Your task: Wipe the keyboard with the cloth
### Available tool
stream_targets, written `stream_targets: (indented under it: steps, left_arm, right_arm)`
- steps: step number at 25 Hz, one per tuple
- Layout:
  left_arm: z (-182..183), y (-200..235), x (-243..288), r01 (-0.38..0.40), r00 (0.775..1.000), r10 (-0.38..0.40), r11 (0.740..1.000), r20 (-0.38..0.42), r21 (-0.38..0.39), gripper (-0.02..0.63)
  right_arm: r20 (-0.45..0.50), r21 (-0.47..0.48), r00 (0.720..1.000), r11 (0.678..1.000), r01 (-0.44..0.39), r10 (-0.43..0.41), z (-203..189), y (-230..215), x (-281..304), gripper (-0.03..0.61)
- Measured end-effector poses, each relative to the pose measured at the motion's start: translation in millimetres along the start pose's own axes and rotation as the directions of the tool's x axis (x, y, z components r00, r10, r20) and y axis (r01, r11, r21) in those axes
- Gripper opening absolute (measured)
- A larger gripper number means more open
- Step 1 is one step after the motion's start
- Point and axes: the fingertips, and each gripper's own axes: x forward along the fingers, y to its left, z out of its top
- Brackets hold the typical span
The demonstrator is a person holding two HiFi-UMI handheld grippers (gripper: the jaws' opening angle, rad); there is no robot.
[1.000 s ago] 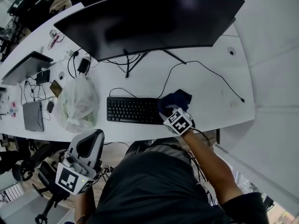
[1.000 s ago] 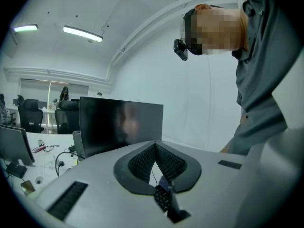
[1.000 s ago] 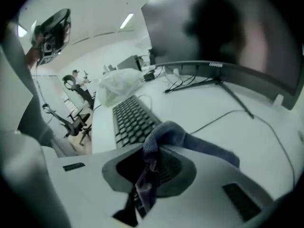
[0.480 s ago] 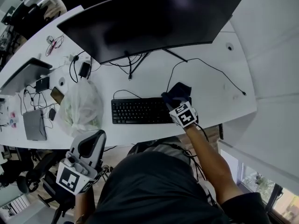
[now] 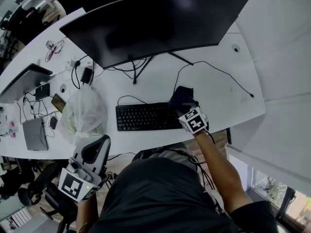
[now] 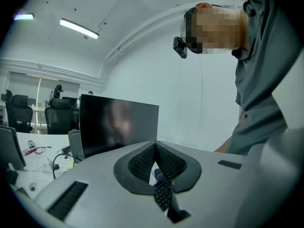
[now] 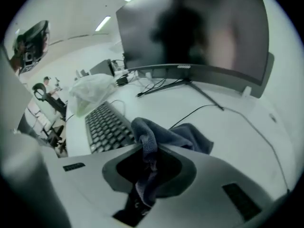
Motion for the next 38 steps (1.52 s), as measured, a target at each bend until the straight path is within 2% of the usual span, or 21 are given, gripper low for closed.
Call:
stream_targets:
  steps: [2,3,5,7,9,11,14,16,18,21,22,23,26,28,30,32,35,37,38]
  left_arm:
    - [-0.1,-2.4,3.0,0.002,1.0,-0.002,1.0,-0.002,0.002,0.005]
    - [0.8,-5.3,4.5,0.004,1.0,-0.004,1.0,-0.001,0.002,0.005]
    - [0.6,-11.4,5.4,0.004,1.0,-0.004,1.0,-0.007,-0.011,0.005]
    - [-0.7,-12.8,6.1,-0.006,1.0,0.006,0.999,-0.009,-0.042,0.005]
    - [-2.1,-10.3,7.3,-0.017,1.0,0.017,0.999,-0.003,-0.05,0.005]
    - [0.8,-9.2,12.0,-0.014,1.0,0.015,0.999,0.015,-0.048,0.005]
    - [-1.9,-11.9,20.8,-0.013,1.0,0.014,0.999,0.007,-0.051,0.005]
    - [1.2,-19.6,29.8,0.001,1.0,0.0,0.999,0.009,-0.05,0.005]
    - [3.7,-26.3,34.8,0.004,1.0,-0.004,0.999,0.006,-0.039,0.005]
    - [3.2,-25.2,35.7,-0.008,1.0,0.009,0.999,0.01,-0.044,0.005]
    - [3.5,-24.1,36.3,-0.013,1.0,0.014,0.998,0.016,-0.056,0.005]
    - [1.2,-22.6,36.4,-0.021,1.0,0.021,0.998,0.011,-0.062,0.005]
    - [-4.7,-21.3,39.8,-0.03,1.0,0.03,0.997,-0.009,-0.064,0.005]
    - [-3.8,-25.6,45.4,-0.023,1.0,0.022,0.998,-0.008,-0.061,0.005]
    - [-2.3,-32.9,50.3,-0.012,1.0,0.012,0.998,-0.01,-0.063,0.005]
    - [-3.7,-39.6,51.6,-0.009,1.0,0.007,0.997,-0.022,-0.08,0.005]
    - [-7.4,-37.8,47.2,-0.021,0.999,0.019,0.996,-0.03,-0.082,0.005]
    - [-10.6,-35.2,44.1,-0.032,0.999,0.029,0.996,-0.033,-0.089,0.005]
    - [-10.0,-35.0,45.0,-0.031,0.999,0.029,0.996,-0.027,-0.088,0.005]
  right_arm:
    - [-0.005,0.026,0.998,0.998,0.059,-0.059,9.6,-26.4,-0.1,0.049]
    - [-0.025,0.036,0.999,0.998,0.047,-0.047,5.0,-23.2,1.5,0.049]
    - [-0.063,0.013,0.998,1.0,-0.023,0.024,-14.6,13.4,0.7,0.049]
    - [-0.108,-0.048,0.987,0.991,-0.128,0.122,-35.4,62.0,-3.2,0.049]
    - [-0.13,-0.081,0.973,0.976,-0.201,0.189,-43.1,82.4,-3.4,0.049]
    - [-0.095,-0.09,0.982,0.981,-0.169,0.161,-27.4,58.3,-1.2,0.049]
    - [-0.022,-0.068,0.999,0.997,-0.039,0.037,9.7,-7.4,3.4,0.049]
    - [-0.05,-0.055,0.998,0.998,-0.029,0.026,9.2,-23.1,7.1,0.049]
    - [-0.098,-0.069,0.992,0.994,-0.09,0.083,-10.7,-0.2,0.7,0.049]
    - [-0.179,-0.102,0.953,0.958,-0.266,0.246,-50.3,68.1,-15.4,0.049]
    - [-0.179,-0.108,0.945,0.949,-0.295,0.273,-55.5,79.9,-18.0,0.049]
    - [-0.162,-0.111,0.949,0.95,-0.291,0.271,-54.0,80.2,-19.0,0.049]
    - [-0.05,-0.081,0.983,0.981,-0.178,0.174,-15.8,39.6,-19.9,0.049]
    - [-0.027,-0.067,0.99,0.988,-0.143,0.141,2.6,22.3,-21.2,0.049]
    - [-0.111,-0.064,0.973,0.976,-0.21,0.202,-19.9,38.9,-18.6,0.049]
    - [-0.199,-0.058,0.938,0.952,-0.302,0.285,-63.9,72.7,-18.9,0.049]
    - [-0.259,-0.056,0.897,0.922,-0.384,0.358,-97.3,94.4,-24.5,0.049]
    - [-0.247,-0.082,0.897,0.914,-0.398,0.368,-86.1,83.6,-23.0,0.048]
    - [-0.214,-0.101,0.909,0.918,-0.384,0.357,-71.6,73.5,-23.3,0.048]
